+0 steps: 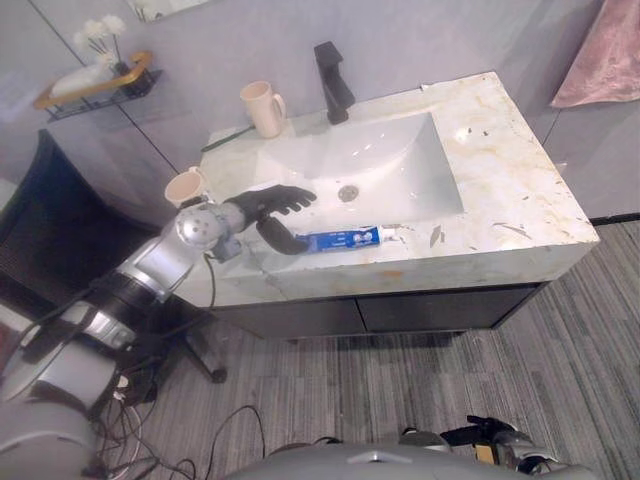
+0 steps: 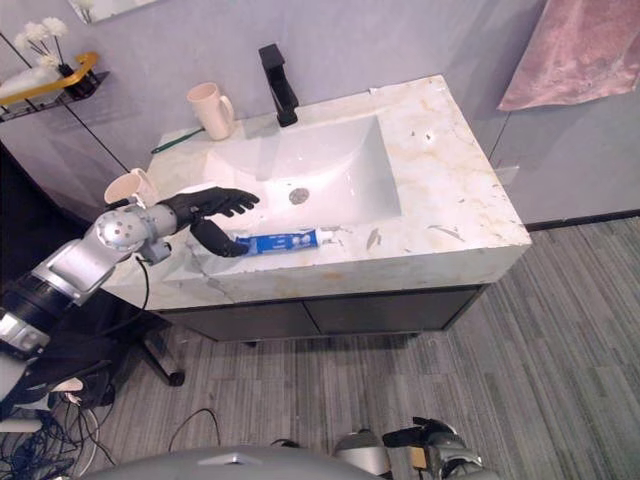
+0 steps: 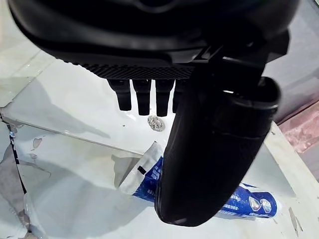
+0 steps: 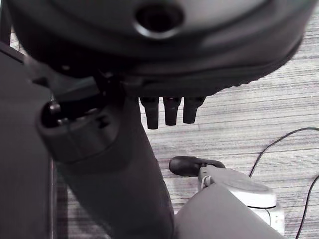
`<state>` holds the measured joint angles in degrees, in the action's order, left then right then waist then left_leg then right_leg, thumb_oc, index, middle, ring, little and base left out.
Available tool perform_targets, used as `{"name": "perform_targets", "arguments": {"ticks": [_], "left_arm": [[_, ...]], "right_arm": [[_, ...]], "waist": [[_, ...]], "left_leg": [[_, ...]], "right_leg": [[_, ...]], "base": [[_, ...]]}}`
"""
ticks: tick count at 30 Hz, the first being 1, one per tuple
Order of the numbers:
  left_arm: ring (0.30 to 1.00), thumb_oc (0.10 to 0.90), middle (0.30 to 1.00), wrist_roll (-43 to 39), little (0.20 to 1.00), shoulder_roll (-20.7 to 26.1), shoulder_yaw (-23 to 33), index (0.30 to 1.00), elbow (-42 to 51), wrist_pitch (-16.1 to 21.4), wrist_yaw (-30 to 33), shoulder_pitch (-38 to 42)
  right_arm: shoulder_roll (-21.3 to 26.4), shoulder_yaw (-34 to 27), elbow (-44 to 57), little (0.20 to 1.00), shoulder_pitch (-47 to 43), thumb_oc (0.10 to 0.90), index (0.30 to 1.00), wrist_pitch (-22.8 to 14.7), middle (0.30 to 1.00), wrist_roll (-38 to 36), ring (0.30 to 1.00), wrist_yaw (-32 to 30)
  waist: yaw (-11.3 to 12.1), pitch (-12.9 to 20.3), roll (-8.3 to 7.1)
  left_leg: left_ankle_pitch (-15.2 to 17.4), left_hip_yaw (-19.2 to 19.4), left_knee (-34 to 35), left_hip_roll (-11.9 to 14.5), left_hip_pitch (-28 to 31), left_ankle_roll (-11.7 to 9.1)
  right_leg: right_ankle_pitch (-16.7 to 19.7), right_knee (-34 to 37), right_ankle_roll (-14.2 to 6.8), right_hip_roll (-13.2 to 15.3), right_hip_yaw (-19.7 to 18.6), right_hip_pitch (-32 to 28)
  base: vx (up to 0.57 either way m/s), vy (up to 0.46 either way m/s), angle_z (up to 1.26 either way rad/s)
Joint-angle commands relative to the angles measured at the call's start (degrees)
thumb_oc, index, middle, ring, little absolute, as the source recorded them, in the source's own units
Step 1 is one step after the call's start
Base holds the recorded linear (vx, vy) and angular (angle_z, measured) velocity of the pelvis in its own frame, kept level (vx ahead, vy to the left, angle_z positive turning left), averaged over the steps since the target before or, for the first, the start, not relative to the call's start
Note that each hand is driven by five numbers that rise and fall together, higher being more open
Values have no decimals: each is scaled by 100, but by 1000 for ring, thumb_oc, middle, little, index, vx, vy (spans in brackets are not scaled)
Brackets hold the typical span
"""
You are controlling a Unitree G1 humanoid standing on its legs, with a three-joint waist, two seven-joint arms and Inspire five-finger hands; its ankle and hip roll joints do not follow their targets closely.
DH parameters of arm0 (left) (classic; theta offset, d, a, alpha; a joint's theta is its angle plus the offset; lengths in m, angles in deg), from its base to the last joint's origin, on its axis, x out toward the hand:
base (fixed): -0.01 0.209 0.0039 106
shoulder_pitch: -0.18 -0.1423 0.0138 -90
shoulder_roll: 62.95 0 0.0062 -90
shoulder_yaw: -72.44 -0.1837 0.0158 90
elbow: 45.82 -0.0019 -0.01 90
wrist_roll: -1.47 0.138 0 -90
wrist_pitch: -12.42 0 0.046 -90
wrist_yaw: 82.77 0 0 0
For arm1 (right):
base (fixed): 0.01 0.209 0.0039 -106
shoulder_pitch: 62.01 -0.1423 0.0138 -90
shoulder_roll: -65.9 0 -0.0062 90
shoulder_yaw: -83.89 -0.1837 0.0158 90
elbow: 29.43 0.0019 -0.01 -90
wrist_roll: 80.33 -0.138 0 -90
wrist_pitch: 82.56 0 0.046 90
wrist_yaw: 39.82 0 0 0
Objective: Organize the bathroom.
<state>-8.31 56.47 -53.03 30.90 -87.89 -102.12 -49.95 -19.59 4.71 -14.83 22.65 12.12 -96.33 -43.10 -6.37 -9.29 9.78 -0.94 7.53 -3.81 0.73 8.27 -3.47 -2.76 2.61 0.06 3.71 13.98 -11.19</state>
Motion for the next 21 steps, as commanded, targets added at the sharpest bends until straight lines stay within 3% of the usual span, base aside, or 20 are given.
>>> {"name": "perform_targets", "arguments": {"ticks": [1, 8, 21], "left_arm": [[900, 800, 900, 328, 900, 163, 332, 900, -84, 334, 157, 281], [900, 800, 900, 418, 900, 44, 367, 900, -12, 366, 363, 245], [900, 800, 900, 597, 900, -170, 211, 900, -189, 285, 57, 37]], "right_arm": [[172, -29, 84, 900, 11, 800, 900, 15, 900, 108, 900, -50], [130, -1, 93, 900, 25, 800, 900, 31, 900, 61, 900, -18], [116, -2, 72, 900, -15, 800, 900, 14, 900, 25, 900, -50]], "waist": [[118, 109, -182], [124, 105, -208], [140, 77, -216]], "left_leg": [[430, 190, -691, -277, -844, 50], [399, 184, -727, -267, -866, 31], [331, 194, -889, -234, -976, 33]], "right_leg": [[-128, -187, -361, -189, -347, 294], [-127, -170, -353, -202, -351, 273], [-158, -215, -318, -206, -363, 249]], "base": [[0, 0, 0], [0, 0, 0], [0, 0, 0]]}}
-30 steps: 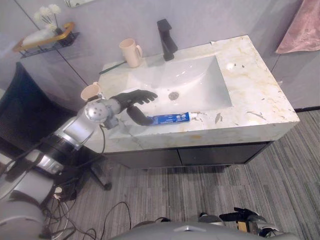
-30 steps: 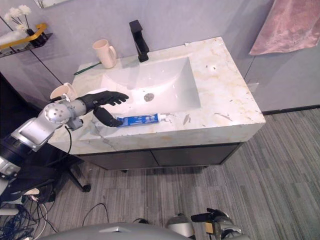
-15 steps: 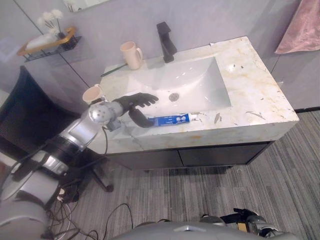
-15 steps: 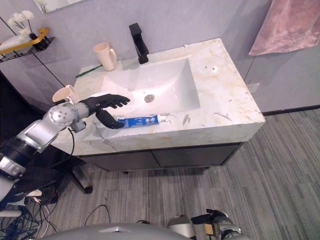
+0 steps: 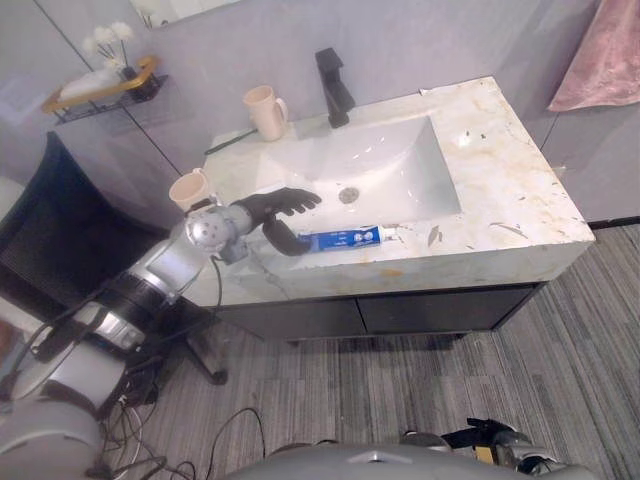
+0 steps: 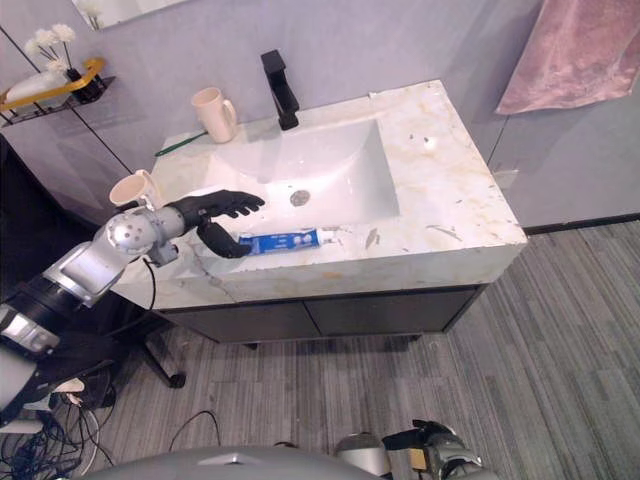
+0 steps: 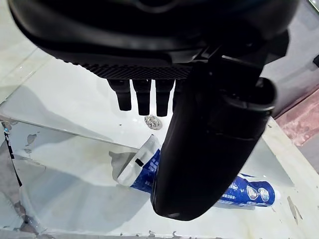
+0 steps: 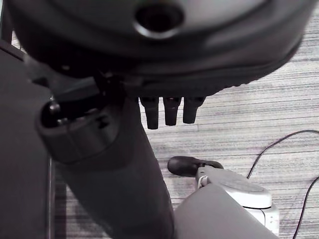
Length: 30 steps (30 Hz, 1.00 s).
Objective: Organize the bathroom.
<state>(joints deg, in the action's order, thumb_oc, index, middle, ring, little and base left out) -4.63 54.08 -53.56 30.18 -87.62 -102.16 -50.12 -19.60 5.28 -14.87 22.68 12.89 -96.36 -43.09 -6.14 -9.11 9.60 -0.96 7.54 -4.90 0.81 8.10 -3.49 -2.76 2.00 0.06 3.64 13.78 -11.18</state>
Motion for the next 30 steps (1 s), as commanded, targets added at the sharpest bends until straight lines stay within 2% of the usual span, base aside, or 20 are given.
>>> {"name": "perform_targets", "arguments": {"ticks": [1, 9, 10, 11, 13, 20, 30], "left_arm": [[900, 800, 900, 302, 900, 48, 256, 900, -133, 274, 43, 33], [900, 800, 900, 629, 900, -101, 150, 900, -143, 256, 131, -94], [806, 737, 806, 636, 806, -103, 151, 806, -146, 264, 134, -95], [806, 737, 806, 636, 806, -103, 151, 806, -146, 264, 134, -95], [300, 400, 300, 672, 300, -118, 147, 300, -136, 287, 151, -87], [300, 400, 300, 831, 300, -175, 111, 300, -108, 313, 251, -63], [300, 400, 300, 516, 300, -187, 212, 300, -52, 391, 466, -119]], "right_arm": [[121, -66, 68, 900, -21, 800, 900, -64, 900, 27, 900, -42], [90, -79, 36, 900, -1, 800, 900, -63, 900, 9, 900, -36], [90, -80, 38, 900, 2, 800, 900, -62, 900, 8, 900, -37], [90, -80, 38, 900, 2, 800, 900, -62, 900, 8, 900, -37], [89, -81, 43, 900, 13, 800, 900, -63, 900, -1, 900, -41], [73, -82, 42, 900, 31, 800, 900, -82, 900, 27, 900, -35], [60, -117, -33, 900, 63, 800, 900, -132, 900, 12, 900, -74]], "waist": [[119, 59, -200], [113, 77, -227], [111, 77, -227], [111, 77, -227], [102, 73, -226], [77, 72, -228], [79, 97, -205]], "left_leg": [[322, 198, -794, -234, -965, 33], [351, 202, -801, -239, -948, 42], [347, 201, -801, -239, -946, 40], [347, 201, -801, -239, -946, 40], [327, 207, -822, -234, -959, 35], [313, 214, -836, -230, -966, 34], [271, 213, -838, -231, -967, 16]], "right_leg": [[-159, -155, -317, -200, -339, 243], [-158, -138, -319, -207, -356, 214], [-158, -138, -319, -208, -360, 213], [-158, -138, -319, -208, -360, 213], [-159, -142, -314, -210, -370, 210], [-148, -130, -313, -218, -404, 199], [-137, -103, -314, -232, -446, 168]], "base": [[0, 0, 0], [0, 0, 0], [0, 0, 0], [0, 0, 0], [0, 0, 0], [1, 3, -8], [3, 7, -2]]}}
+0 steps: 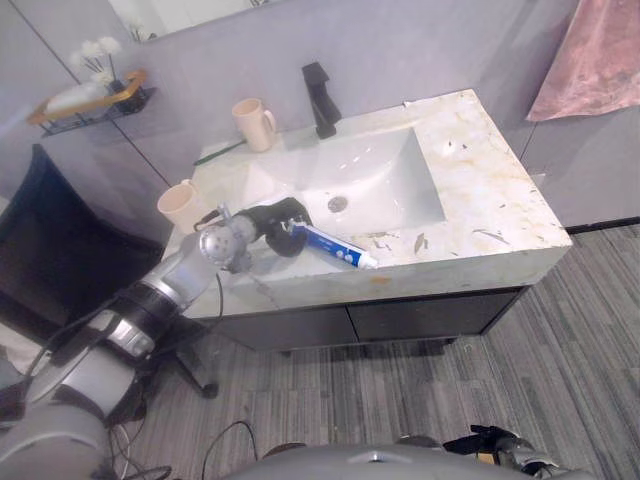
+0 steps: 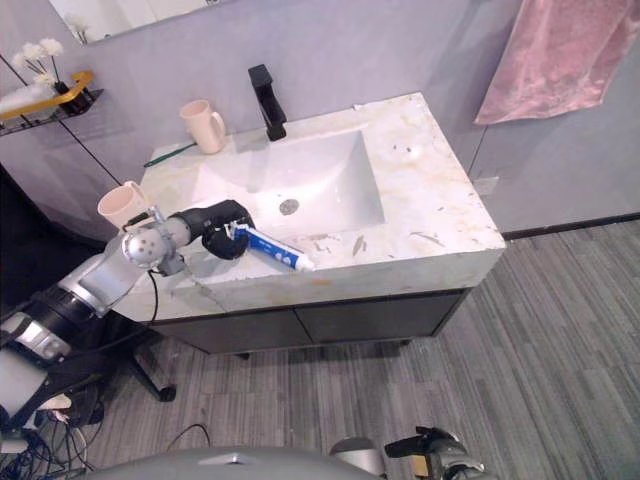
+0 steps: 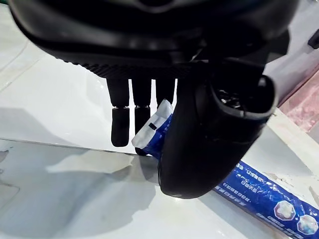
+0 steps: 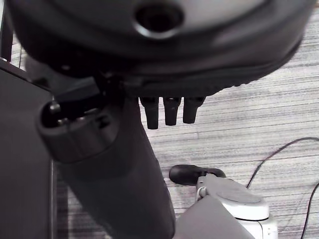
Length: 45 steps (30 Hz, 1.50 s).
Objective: Organize the bathroom.
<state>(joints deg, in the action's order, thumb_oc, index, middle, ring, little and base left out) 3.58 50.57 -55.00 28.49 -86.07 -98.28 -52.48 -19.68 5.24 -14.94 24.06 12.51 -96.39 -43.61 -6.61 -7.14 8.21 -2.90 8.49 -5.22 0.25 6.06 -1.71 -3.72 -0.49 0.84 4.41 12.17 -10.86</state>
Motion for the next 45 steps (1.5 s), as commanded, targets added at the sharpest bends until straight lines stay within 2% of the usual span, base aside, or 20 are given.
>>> {"name": "perform_targets", "arguments": {"ticks": [1, 7, 11, 12, 14, 15, 17, 23, 27, 29, 31, 32, 33, 34, 35, 38, 40, 42, 43, 45], "left_arm": [[300, 400, 300, -443, 300, 163, 396, 300, 140, 282, 135, 111], [300, 400, 300, -963, 300, 147, 533, 300, 242, 514, 349, 97], [300, 400, 300, -1581, 300, 157, 804, 300, 504, 700, 605, 18], [300, 400, 300, -1981, 300, 152, 1011, 300, 690, 810, 755, -20], [300, 400, 300, -2348, 300, 166, 1233, 300, 869, 887, 797, -47], [300, 400, 300, -2447, 300, 168, 1323, 300, 938, 907, 823, -51], [300, 400, 300, -2752, 300, 150, 1541, 300, 1153, 876, 847, -64], [300, 400, 300, -3487, 300, 54, 1908, 300, 1652, 560, 1146, -16], [300, 400, 300, -3936, 300, -1, 2000, 300, 1995, 163, 1627, 158], [300, 400, 300, -4115, 300, -9, 2035, 300, 2062, 106, 1792, 202], [300, 400, 300, -4608, 300, 57, 2177, 300, 2169, 113, 2170, 306], [300, 400, 300, -4679, 300, 71, 2216, 300, 2168, 128, 2227, 323], [300, 400, 300, -4773, 300, 85, 2274, 300, 2155, 143, 2309, 355], [300, 400, 300, -4995, 300, 151, 2396, 300, 2184, 98, 2433, 404], [300, 400, 300, -5096, 300, 185, 2451, 300, 2181, 66, 2479, 432], [300, 400, 300, -5631, 300, 413, 2621, 300, 2312, -26, 2853, 533], [300, 400, 300, -5970, 300, 562, 2728, 300, 2417, -152, 3026, 593], [300, 400, 300, -6306, 300, 598, 2708, 300, 2535, -231, 3232, 673], [300, 400, 300, -6363, 300, 604, 2720, 300, 2554, -239, 3283, 686], [300, 400, 300, -6562, 300, 532, 2688, 300, 2629, -252, 3444, 742]], "right_arm": [[74, -139, -31, 900, -63, 800, 900, -95, 900, -52, 900, -31], [59, -368, -96, 900, -17, 800, 900, -45, 900, -873, 900, -129], [47, -740, -83, 900, 165, 800, 900, -275, 900, -1382, 900, -169], [47, -949, 29, 900, 291, 800, 900, -557, 900, -1885, 900, -357], [75, -1180, 222, 900, 413, 800, 900, -845, 900, -2250, 900, -485], [84, -1279, 331, 900, 473, 800, 900, -981, 900, -2336, 900, -574], [107, -1499, 721, 900, 614, 800, 900, -1541, 900, -2321, 900, -973], [52, -1992, 2381, 900, 988, 800, 900, -2476, 900, -1623, 900, -3037], [-13, -2323, 3593, 900, 1191, 800, 900, -3030, 900, -348, 900, -4958], [-36, -2484, 3952, 900, 1240, 800, 900, -3252, 900, 190, 900, -5700], [-36, -2900, 5033, 900, 1286, 800, 900, -3545, 900, 901, 900, -6592], [-32, -2994, 5267, 900, 1271, 800, 900, -3632, 900, 967, 900, -6616], [-24, -3138, 5571, 900, 1250, 800, 900, -3922, 900, 1113, 900, -6636], [169, -3369, 6371, 900, 1213, 800, 900, -3689, 900, 1711, 900, -6642], [297, -3456, 6695, 900, 1176, 800, 900, -3627, 900, 1900, 900, -6541], [923, -3853, 7913, 900, 966, 800, 900, -3659, 900, 2530, 900, -6077], [1556, -4058, 8572, 900, 580, 800, 900, -3745, 900, 2108, 900, -5529], [2010, -3946, 9047, 900, 22, 800, 900, -3916, 900, 1802, 900, -5027], [2048, -3897, 9132, 900, -66, 800, 900, -4109, 900, 1653, 900, -4830], [2210, -3500, 9527, 900, -640, 800, 900, -3961, 900, 1205, 900, -4120]], "waist": [[121, -100, -73], [105, -117, -104], [37, -134, -136], [-14, -156, -178], [-74, -188, -242], [-106, -204, -272], [-188, -248, -341], [-498, -307, -381], [-772, -288, -330], [-837, -279, -298], [-1001, -253, -219], [-1028, -248, -209], [-1062, -244, -194], [-1100, -236, -171], [-1116, -228, -172], [-1128, -192, -153], [-1038, -126, -178], [-878, -54, -205], [-861, -59, -213], [-716, -2, -235]], "left_leg": [[462, 118, -804, -178, -766, -158], [478, 127, -766, -192, -745, -154], [544, 164, -647, -199, -656, -130], [591, 179, -598, -212, -614, -111], [639, 197, -528, -214, -562, -93], [663, 200, -493, -217, -534, -81], [693, 209, -404, -217, -453, -56], [699, 274, -104, -253, -248, 13], [676, 336, 207, -295, -60, 74], [664, 353, 317, -309, 10, 93], [631, 399, 545, -349, 140, 124], [624, 410, 577, -354, 157, 128], [615, 428, 621, -361, 182, 133], [610, 427, 678, -378, 212, 146], [612, 424, 694, -385, 218, 154], [607, 430, 788, -412, 251, 183], [601, 423, 846, -414, 260, 196], [634, 377, 879, -422, 279, 214], [603, 385, 874, -419, 258, 214], [626, 330, 909, -419, 274, 219]], "right_leg": [[-33, 153, -393, -312, -299, 136], [-14, 171, -397, -318, -323, 130], [19, 189, -420, -320, -367, 137], [45, 186, -432, -317, -393, 159], [74, 186, -444, -318, -417, 183], [85, 185, -448, -322, -429, 197], [124, 184, -466, -336, -460, 235], [193, 190, -521, -398, -609, 371], [255, 202, -604, -428, -758, 482], [263, 202, -628, -447, -807, 504], [300, 233, -679, -486, -922, 550], [304, 237, -686, -490, -935, 554], [311, 239, -698, -492, -948, 556], [300, 220, -700, -517, -1004, 574], [295, 214, -702, -520, -1015, 580], [279, 219, -728, -526, -1033, 588], [257, 235, -744, -525, -1010, 578], [193, 245, -748, -519, -976, 536], [224, 241, -739, -519, -974, 555], [171, 262, -736, -516, -957, 522]], "base": [[-1, 28, 3], [7, 27, 4], [7, 48, -7], [-13, 51, -2], [-25, 50, -10], [-37, 38, -13], [-41, 39, -2], [-43, 89, -10], [-24, 134, -16], [1, 107, -17], [6, 157, -23], [13, 123, -24], [19, 100, -21], [18, 99, -18], [37, 119, -18], [11, 95, -25], [22, 40, -21], [21, 14, -4], [0, 0, 0], [-6, 8, 8]]}}
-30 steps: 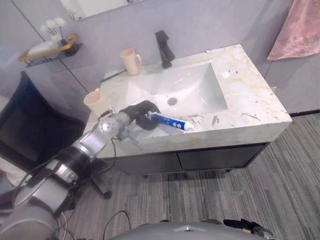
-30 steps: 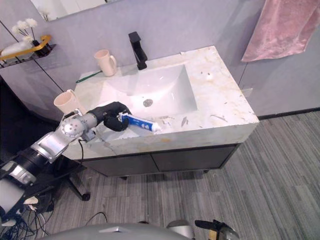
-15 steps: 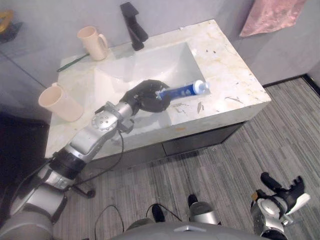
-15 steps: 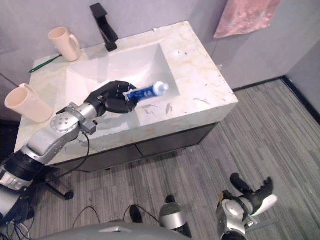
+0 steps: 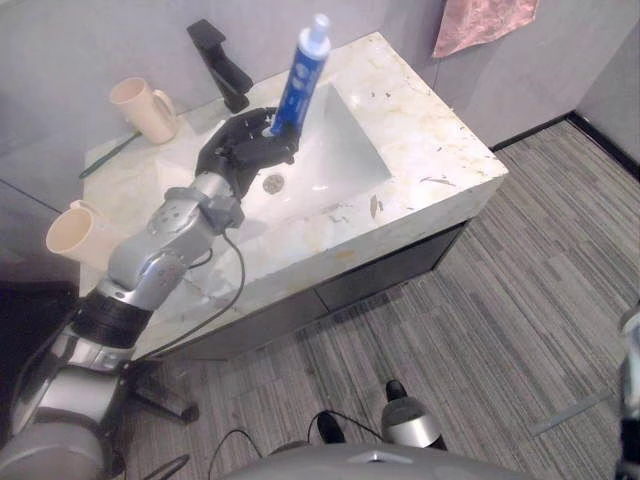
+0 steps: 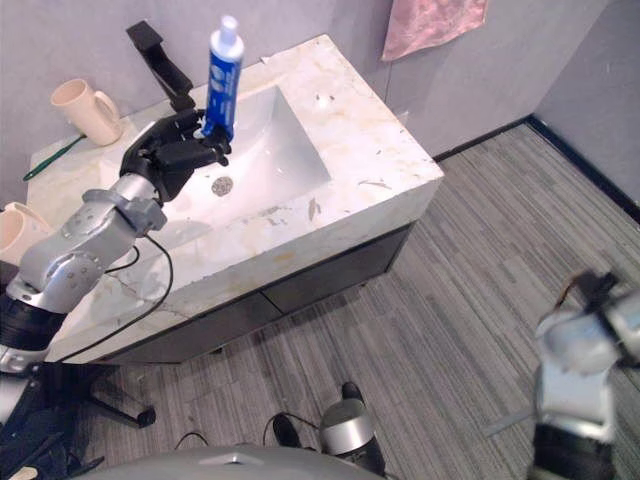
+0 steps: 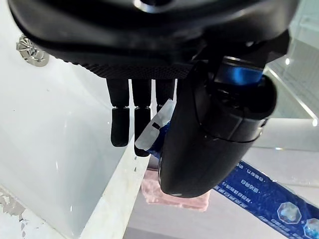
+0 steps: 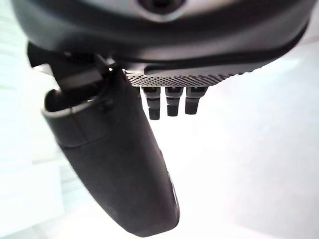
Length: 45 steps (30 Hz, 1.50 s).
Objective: Organize the bathroom.
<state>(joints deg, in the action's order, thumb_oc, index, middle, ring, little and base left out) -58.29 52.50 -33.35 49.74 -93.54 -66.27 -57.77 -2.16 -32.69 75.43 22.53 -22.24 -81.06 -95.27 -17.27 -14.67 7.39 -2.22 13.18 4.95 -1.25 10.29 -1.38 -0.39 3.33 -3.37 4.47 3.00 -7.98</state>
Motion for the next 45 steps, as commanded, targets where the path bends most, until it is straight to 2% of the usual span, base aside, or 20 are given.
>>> {"name": "perform_targets", "arguments": {"ticks": [1, 2, 3, 5, 6, 9, 12, 13, 15, 20, 26, 35, 45], "left_arm": [[300, 400, 300, -468, 300, 233, 432, 300, 494, 587, 289, 1308], [300, 400, 300, -470, 300, 249, 456, 300, 487, 592, 288, 1304], [300, 400, 300, -552, 300, 159, 357, 300, 489, 708, 353, 1340], [300, 400, 300, -635, 300, -30, 295, 300, 413, 867, 272, 1309], [300, 400, 300, -634, 300, -23, 320, 300, 402, 873, 260, 1302], [300, 400, 300, -703, 300, -141, 293, 300, 239, 1108, 115, 1237], [300, 400, 300, -694, 300, -198, 309, 300, -128, 1233, -331, 1212], [300, 400, 300, -689, 300, -198, 315, 300, -162, 1231, -379, 1212], [300, 400, 300, -674, 300, -194, 317, 300, -299, 1165, -533, 1212], [300, 400, 300, -490, 300, -356, 259, 300, -563, 1061, -714, 1275], [300, 400, 300, -361, 300, -476, 184, 300, -672, 901, -744, 1365], [300, 400, 300, -269, 300, -646, -33, 300, -798, 882, -779, 1378], [300, 400, 300, -366, 300, -763, -273, 300, -996, 806, -786, 1462]], "right_arm": [[515, 891, 716, 900, -1139, 800, 900, -162, 900, -753, 900, 1910], [518, 909, 703, 900, -1191, 800, 900, -139, 900, -804, 900, 1973], [547, 1354, 824, 900, -1565, 800, 900, 82, 900, -988, 900, 2389], [525, 2296, 855, 900, -2419, 800, 900, 825, 900, -1586, 900, 3488], [530, 2324, 830, 900, -2471, 800, 900, 841, 900, -1611, 900, 3516], [538, 3072, 643, 900, -3074, 800, 900, 1584, 900, -2545, 900, 4648], [538, 3753, 69, 900, -3535, 800, 900, 2027, 900, -3581, 900, 5136], [528, 3797, 0, 900, -3563, 800, 900, 2019, 900, -3595, 900, 5148], [446, 3983, -314, 900, -3669, 800, 900, 2174, 900, -4068, 900, 5400], [171, 4061, -533, 900, -3706, 800, 900, 2314, 900, -4051, 900, 5520], [-53, 4022, -589, 900, -3677, 800, 900, 2307, 900, -4237, 900, 5505], [-528, 4270, -479, 900, -3877, 800, 900, 2408, 900, -4493, 900, 5441], [-904, 4642, -949, 900, -4206, 800, 900, 2401, 900, -4562, 900, 5316]], "waist": [[506, 786, -189], [480, 778, -185], [593, 807, -215], [821, 879, -293], [796, 875, -285], [1027, 945, -387], [1295, 1041, -549], [1307, 1048, -560], [1404, 1081, -628], [1455, 1110, -704], [1432, 1091, -720], [1397, 1100, -653], [1417, 1138, -578]], "left_leg": [[494, -171, -75, -256, -175, 180], [490, -171, -68, -258, -176, 180], [461, -200, -43, -249, -185, 181], [416, -255, -21, -215, -222, 166], [414, -258, -19, -217, -227, 165], [375, -336, -5, -184, -273, 148], [353, -427, 5, -156, -315, 119], [351, -438, 5, -155, -320, 116], [352, -484, 5, -143, -332, 113], [386, -482, 5, -136, -340, 134], [430, -452, 5, -137, -298, 164], [487, -425, 5, -171, -198, 214], [503, -430, 1, -167, -128, 228]], "right_leg": [[-117, -94, -295, -519, 2, 240], [-115, -89, -294, -519, 1, 242], [-113, -69, -283, -516, 35, 228], [-108, -30, -253, -509, 143, 206], [-107, -24, -253, -508, 146, 207], [-102, 20, -228, -476, 309, 167], [-93, 79, -223, -419, 552, 100], [-94, 82, -221, -415, 571, 96], [-88, 87, -225, -392, 676, 79], [-109, 27, -244, -371, 723, 98], [-134, -57, -262, -368, 682, 123], [-139, -109, -270, -395, 559, 139], [-129, -141, -269, -417, 526, 136]], "base": [[1, 5, 6], [-27, -6, 3], [-4, -4, 6], [4, -17, 31], [11, -25, 38], [22, -38, 30], [42, -75, 37], [40, -70, 30], [44, -60, 26], [35, -38, 28], [18, -32, 4], [10, -11, -1], [9, -5, -3]]}}
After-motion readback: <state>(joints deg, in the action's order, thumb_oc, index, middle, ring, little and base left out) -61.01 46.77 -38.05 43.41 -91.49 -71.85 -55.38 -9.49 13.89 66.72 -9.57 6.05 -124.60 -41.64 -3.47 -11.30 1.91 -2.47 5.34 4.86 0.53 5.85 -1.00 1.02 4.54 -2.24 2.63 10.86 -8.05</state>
